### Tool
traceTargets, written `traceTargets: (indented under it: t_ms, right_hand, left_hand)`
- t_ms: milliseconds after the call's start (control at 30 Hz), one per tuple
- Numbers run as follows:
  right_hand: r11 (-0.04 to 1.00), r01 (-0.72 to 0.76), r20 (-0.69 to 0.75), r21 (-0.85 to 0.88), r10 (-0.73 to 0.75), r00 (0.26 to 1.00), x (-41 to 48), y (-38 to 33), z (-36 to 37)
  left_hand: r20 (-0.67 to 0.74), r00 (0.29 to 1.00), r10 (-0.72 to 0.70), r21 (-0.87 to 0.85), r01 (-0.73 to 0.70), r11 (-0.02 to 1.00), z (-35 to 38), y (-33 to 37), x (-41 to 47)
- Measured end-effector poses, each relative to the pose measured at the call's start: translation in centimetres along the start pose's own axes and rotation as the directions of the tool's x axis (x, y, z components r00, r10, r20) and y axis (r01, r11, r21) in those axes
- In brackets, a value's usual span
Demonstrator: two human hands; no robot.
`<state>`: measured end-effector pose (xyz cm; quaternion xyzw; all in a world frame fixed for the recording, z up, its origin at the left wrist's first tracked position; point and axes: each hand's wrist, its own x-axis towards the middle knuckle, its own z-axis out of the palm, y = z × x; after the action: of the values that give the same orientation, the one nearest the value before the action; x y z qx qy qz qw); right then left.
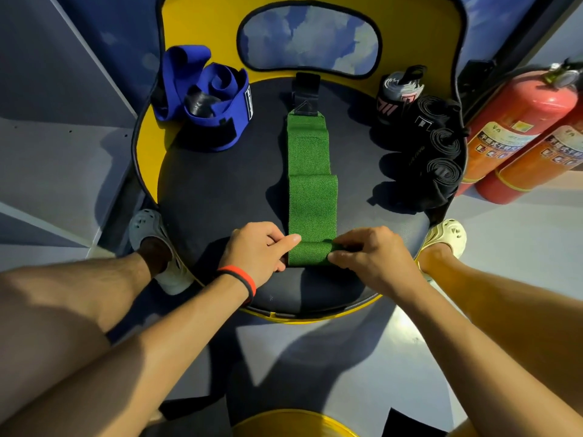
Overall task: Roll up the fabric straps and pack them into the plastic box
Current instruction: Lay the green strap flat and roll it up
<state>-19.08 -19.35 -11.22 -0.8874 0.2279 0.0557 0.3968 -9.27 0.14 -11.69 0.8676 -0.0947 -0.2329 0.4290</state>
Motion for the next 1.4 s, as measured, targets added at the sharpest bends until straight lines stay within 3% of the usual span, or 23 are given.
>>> traceTargets:
  t_ms: [100, 233, 467, 667, 800, 933, 1033, 1233, 1300, 1400]
  right_hand:
    - [0.996, -0.052, -0.002, 0.079, 0.052, 0.999, 0.3, 0.2, 0.2]
    - [0.979, -0.079, -0.092, 0.19, 0.098, 0.991, 0.2, 0.7, 1.0]
    - [0.984, -0.073, -0.154, 0.163, 0.098, 0.983, -0.1, 0.7, 1.5]
    - [0.995, -0.039, -0.148, 0.088, 0.052, 0.988, -0.5, 0.2, 1.3]
    - [0.995, -0.023, -0.112, 0.096, 0.034, 0.993, 0.2, -0.1, 1.0]
    - [0.979, -0.076, -0.065, 0.188, 0.089, 0.994, 1.1, 0.3, 0.8]
    - [0.976, -0.068, -0.092, 0.207, 0.088, 0.992, 1.3, 0.5, 1.1]
    - [0.999, 0.026, -0.149, 0.032, -0.021, 0.989, 0.9, 0.2, 1.0]
    - [0.987, 0.143, -0.194, -0.077, -0.155, 0.969, 0.7, 0.0, 1.2]
    - [0.885, 0.351, -0.191, -0.305, -0.418, 0.888, 0.5, 0.0, 1.3]
  left_hand:
    - [-0.091, 0.992, 0.081, 0.058, -0.076, 0.995, 0.1, 0.0, 0.4]
    - [-0.122, 0.99, 0.065, -0.038, -0.071, 0.997, 0.2, -0.1, 0.3]
    - [-0.077, 0.996, 0.035, -0.028, -0.037, 0.999, 0.0, 0.0, -0.2]
    - [-0.007, 0.999, -0.047, -0.197, 0.045, 0.979, 0.3, -0.6, 0.7]
    - [0.008, 0.997, -0.074, -0.223, 0.073, 0.972, 0.3, -0.3, 1.1]
    - [-0.143, 0.977, 0.16, 0.064, -0.153, 0.986, 0.6, -0.4, 1.2]
    - [-0.168, 0.924, 0.343, 0.123, -0.326, 0.937, 0.9, -0.4, 1.0]
    - [-0.027, 0.898, 0.44, 0.269, -0.417, 0.868, 1.0, -1.5, 0.1]
    - [-0.024, 0.893, 0.449, 0.278, -0.425, 0.861, 0.7, -1.5, 0.4]
    - [-0.031, 0.917, 0.397, 0.22, -0.381, 0.898, 0.1, -1.1, 1.2]
